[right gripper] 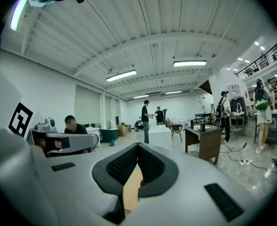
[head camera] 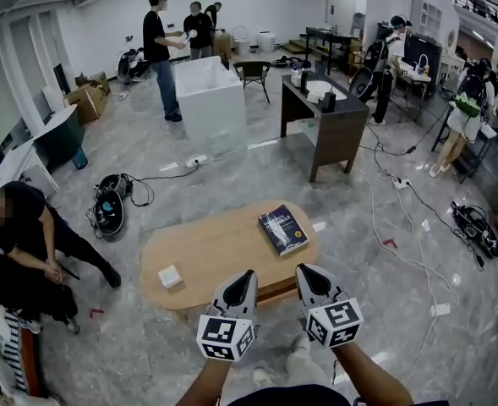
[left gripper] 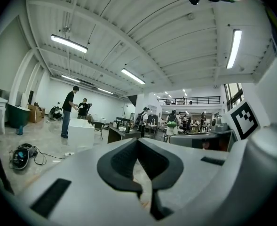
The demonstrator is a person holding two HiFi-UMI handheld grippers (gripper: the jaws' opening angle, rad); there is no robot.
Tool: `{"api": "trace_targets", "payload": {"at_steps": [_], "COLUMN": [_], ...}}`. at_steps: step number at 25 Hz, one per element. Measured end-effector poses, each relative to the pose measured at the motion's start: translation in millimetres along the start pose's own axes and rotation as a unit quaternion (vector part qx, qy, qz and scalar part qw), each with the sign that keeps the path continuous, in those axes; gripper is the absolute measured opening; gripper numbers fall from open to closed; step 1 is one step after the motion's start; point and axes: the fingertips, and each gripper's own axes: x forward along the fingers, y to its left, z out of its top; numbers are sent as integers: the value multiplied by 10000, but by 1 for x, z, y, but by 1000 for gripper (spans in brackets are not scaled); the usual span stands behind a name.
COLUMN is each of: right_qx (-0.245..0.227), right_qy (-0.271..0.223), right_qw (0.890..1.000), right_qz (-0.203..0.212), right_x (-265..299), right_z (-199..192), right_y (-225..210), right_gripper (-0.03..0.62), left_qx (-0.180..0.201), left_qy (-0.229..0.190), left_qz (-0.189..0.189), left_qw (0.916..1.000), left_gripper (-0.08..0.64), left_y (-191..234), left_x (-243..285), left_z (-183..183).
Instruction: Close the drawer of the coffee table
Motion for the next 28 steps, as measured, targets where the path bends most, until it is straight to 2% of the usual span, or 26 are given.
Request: {"api": "trace_targets", "payload": {"at_steps": [25, 28], "right_qx": [123, 116], "right_qy": [579, 668], "right_qw": [9982, 9977], "right_qz": [63, 80], "right_x": [57, 62], "right_z": [-51, -64], "right_y": [-66, -71], "right_gripper": [11, 12], "left_qx": [-181, -31], "left_qy": [299, 388], "left_qz": [128, 79], "left_qw": [9993, 9992], "left_gripper": [-2, -2], "left_y": [20, 18], "left_x": [77, 84], "left_z": [-50, -60]}}
